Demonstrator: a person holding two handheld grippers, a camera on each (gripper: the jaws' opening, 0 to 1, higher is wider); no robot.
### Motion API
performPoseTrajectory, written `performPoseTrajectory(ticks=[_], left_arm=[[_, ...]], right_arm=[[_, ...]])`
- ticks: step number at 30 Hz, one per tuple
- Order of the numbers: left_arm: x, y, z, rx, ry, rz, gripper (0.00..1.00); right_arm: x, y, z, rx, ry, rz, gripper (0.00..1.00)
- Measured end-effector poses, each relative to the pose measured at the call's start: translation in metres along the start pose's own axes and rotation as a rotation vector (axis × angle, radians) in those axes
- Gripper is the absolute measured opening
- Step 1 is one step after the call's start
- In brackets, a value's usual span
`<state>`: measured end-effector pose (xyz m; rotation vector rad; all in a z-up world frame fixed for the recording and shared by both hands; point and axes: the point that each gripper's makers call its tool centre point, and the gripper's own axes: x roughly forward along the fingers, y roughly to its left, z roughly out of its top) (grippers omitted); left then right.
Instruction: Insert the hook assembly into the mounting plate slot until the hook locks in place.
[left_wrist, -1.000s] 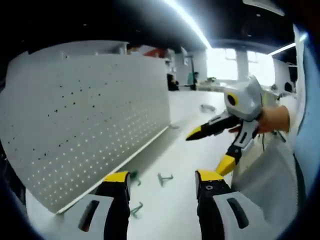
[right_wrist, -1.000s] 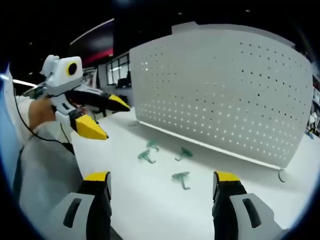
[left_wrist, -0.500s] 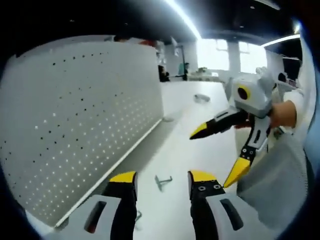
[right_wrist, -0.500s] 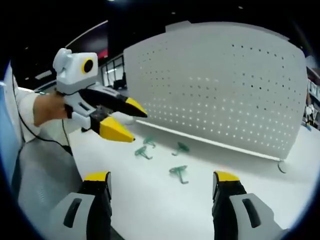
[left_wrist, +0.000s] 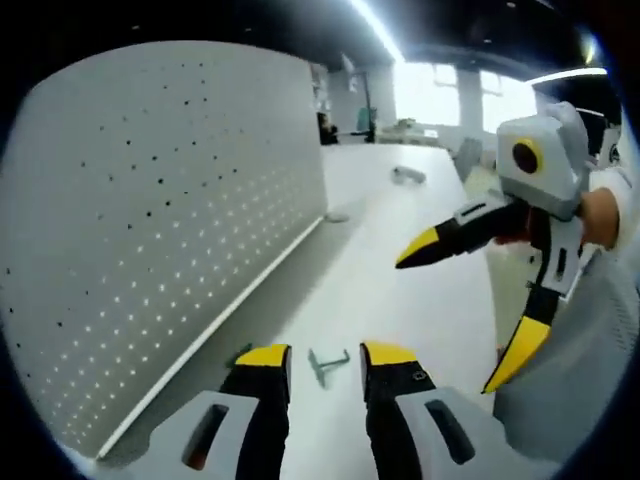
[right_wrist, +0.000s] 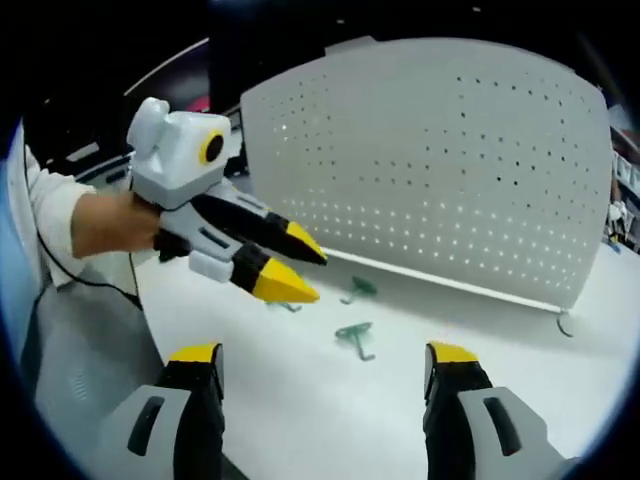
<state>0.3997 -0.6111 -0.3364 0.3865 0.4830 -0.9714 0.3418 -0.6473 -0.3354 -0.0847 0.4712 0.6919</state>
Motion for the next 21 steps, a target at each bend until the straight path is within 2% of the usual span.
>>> performPoseTrajectory(ticks=[12,21], left_arm=[[0.036,0.006,-0.018,0.007,0.076,0.011,0.23],[0.051,0.009,-0.029,0.015,0.119,0.021,0.16]], right_arm=[[0.002,-0.003,-0.010,0.021,0.021,-0.008,0.83],[0.005,-0.006,-0.015,0.030,0.034,-0.006,0.83]])
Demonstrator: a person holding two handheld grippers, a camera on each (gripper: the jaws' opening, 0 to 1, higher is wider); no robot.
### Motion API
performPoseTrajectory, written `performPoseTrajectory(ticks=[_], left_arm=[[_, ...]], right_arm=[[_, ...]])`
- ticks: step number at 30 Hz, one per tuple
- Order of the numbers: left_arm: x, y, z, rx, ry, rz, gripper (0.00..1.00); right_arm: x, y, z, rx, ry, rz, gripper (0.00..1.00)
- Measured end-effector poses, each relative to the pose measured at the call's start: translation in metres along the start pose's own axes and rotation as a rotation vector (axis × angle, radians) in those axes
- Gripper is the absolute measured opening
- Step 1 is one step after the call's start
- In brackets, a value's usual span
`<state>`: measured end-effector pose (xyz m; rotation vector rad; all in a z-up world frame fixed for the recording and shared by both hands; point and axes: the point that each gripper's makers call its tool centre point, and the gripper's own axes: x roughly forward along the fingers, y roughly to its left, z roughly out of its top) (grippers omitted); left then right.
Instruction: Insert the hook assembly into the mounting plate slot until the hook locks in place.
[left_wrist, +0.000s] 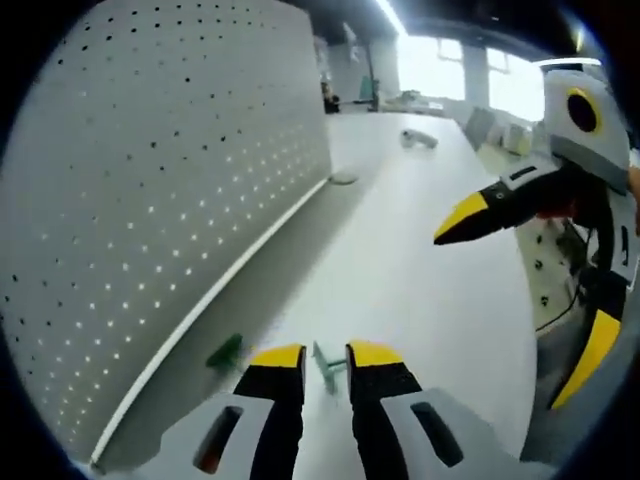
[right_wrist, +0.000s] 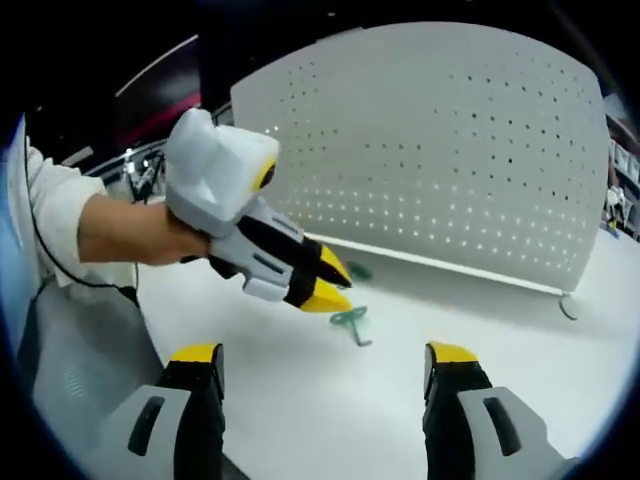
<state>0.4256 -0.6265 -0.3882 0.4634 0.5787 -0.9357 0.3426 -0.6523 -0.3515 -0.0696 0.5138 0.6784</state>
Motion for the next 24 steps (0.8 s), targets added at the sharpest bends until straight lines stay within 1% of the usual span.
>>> performPoseTrajectory(ticks=[4,12,17,24], left_arm=[[0.007,-0.001,-0.003,-0.016,0.009,-0.003,0.15],[0.017,-0.002,-0.007,-0.010,0.030,0.011,0.13],[0.020,-0.001,-0.011,-0.003,0.052,0.015,0.12],[0.023,-0.001,-0.010,0.007,0.057,0.014,0.11]], right_arm=[[0.000,0.000,-0.001,0.006,0.000,-0.001,0.83],[-0.002,-0.004,-0.004,0.019,0.000,-0.013,0.82],[-0.003,-0.007,-0.006,0.026,-0.002,-0.020,0.82],[-0.005,-0.011,-0.010,0.033,-0.002,-0.030,0.82]])
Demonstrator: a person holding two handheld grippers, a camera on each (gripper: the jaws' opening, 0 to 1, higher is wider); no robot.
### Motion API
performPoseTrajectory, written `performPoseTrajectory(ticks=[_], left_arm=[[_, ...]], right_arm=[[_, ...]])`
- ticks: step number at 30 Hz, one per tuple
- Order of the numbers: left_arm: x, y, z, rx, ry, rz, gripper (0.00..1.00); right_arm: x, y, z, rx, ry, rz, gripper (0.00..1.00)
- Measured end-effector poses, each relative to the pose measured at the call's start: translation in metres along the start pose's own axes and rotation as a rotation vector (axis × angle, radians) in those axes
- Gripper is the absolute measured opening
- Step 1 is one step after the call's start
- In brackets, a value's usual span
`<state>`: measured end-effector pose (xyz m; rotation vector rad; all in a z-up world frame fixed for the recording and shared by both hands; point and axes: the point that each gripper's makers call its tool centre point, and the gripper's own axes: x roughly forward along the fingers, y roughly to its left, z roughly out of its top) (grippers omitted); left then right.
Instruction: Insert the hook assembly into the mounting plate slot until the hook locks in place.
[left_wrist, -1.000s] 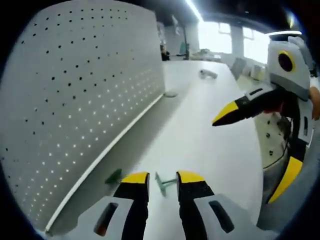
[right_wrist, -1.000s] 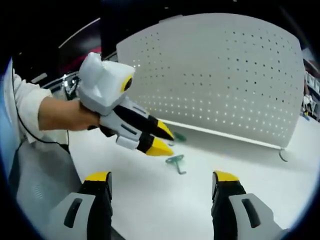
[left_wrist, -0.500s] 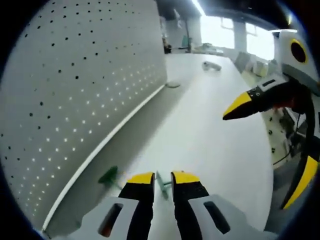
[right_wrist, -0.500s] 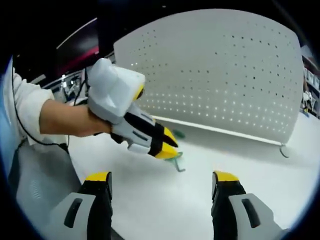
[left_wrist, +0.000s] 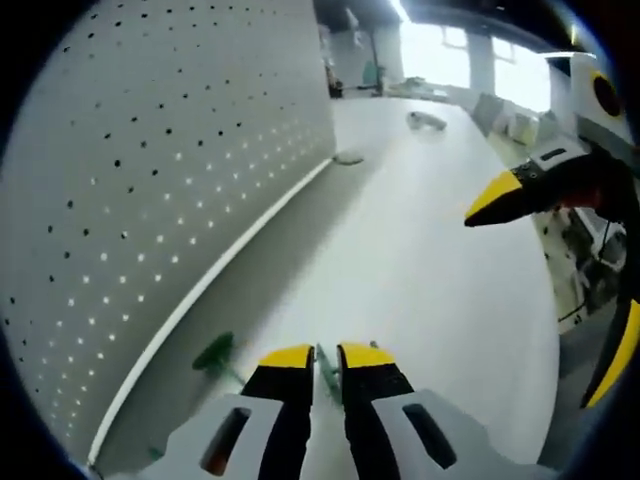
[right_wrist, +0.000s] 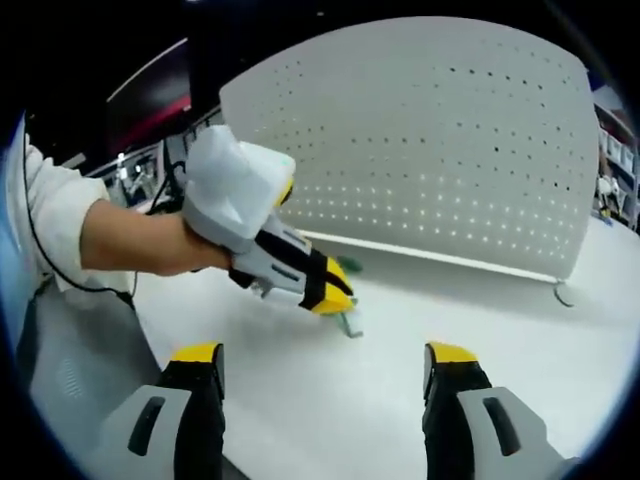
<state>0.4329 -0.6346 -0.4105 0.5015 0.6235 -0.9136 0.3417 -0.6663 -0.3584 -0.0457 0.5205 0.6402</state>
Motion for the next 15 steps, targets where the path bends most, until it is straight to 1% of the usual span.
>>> performPoseTrajectory(ticks=[5,7,12,15], left_arm=[[0.0018,0.0001,-0.0024,0.003,0.015,0.000,0.09],[0.0029,0.0015,-0.0024,0.011,0.017,0.008,0.10],[0.0040,0.0018,-0.0024,0.010,0.022,0.004,0.06],[0.0042,0.0021,-0.0025,0.010,0.025,0.004,0.06]], right_arm=[[-0.0004,-0.0003,-0.0006,0.002,0.000,-0.002,0.82],[-0.0003,-0.0005,-0.0011,0.005,0.001,0.000,0.82],[-0.0009,-0.0016,-0.0012,0.005,0.000,-0.002,0.82],[-0.0009,-0.0023,-0.0008,0.003,0.001,-0.002,0.82]])
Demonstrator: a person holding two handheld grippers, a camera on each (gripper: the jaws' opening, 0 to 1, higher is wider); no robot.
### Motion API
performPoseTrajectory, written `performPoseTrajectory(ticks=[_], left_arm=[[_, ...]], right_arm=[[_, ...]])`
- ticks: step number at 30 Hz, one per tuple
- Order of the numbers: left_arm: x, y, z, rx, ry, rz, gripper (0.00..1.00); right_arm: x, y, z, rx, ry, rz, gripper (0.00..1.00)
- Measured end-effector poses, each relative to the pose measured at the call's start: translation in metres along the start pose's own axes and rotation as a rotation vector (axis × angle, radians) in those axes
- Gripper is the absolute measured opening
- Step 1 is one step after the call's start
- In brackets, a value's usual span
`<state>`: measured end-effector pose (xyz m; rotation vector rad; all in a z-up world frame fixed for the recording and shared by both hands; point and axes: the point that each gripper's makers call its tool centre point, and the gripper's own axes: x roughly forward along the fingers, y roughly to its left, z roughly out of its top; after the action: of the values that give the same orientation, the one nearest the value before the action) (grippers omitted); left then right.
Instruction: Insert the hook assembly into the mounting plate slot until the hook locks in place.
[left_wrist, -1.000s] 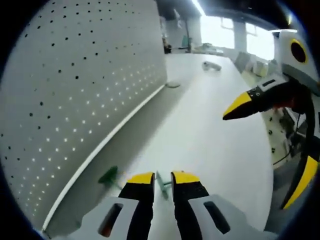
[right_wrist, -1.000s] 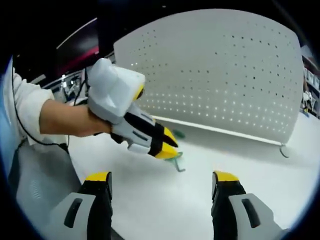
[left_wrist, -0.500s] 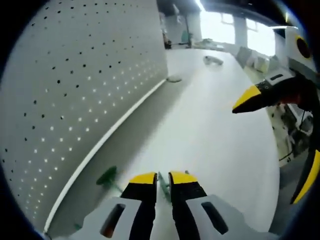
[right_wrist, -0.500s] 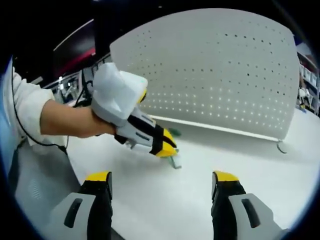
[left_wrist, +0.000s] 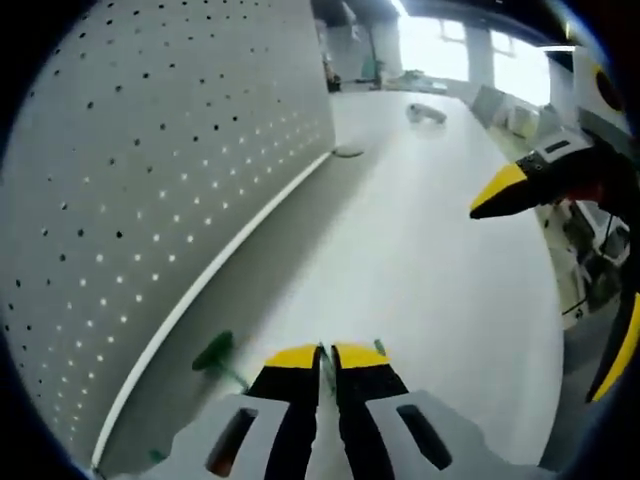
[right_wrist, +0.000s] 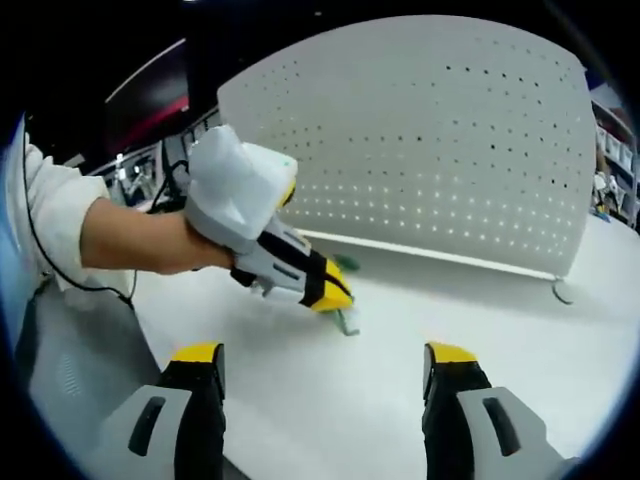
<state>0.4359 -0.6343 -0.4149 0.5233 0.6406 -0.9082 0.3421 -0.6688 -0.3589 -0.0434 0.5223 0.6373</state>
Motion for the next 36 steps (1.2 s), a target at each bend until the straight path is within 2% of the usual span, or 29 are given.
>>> performPoseTrajectory(ticks=[11,20,28,36], left_arm=[[-0.001,0.003,-0.004,-0.013,0.017,0.005,0.02],[-0.011,0.004,0.001,-0.049,-0.004,0.003,0.02],[-0.024,0.007,0.009,-0.115,-0.055,0.009,0.02],[-0.038,0.011,0.014,-0.188,-0.106,0.012,0.02]], right_arm=[[0.001,0.003,0.003,-0.009,0.003,0.007,0.82],[0.001,0.008,0.008,-0.025,-0.001,0.015,0.82],[0.000,0.006,0.016,-0.039,-0.013,0.005,0.78],[0.001,0.006,0.033,-0.052,-0.033,-0.004,0.70]])
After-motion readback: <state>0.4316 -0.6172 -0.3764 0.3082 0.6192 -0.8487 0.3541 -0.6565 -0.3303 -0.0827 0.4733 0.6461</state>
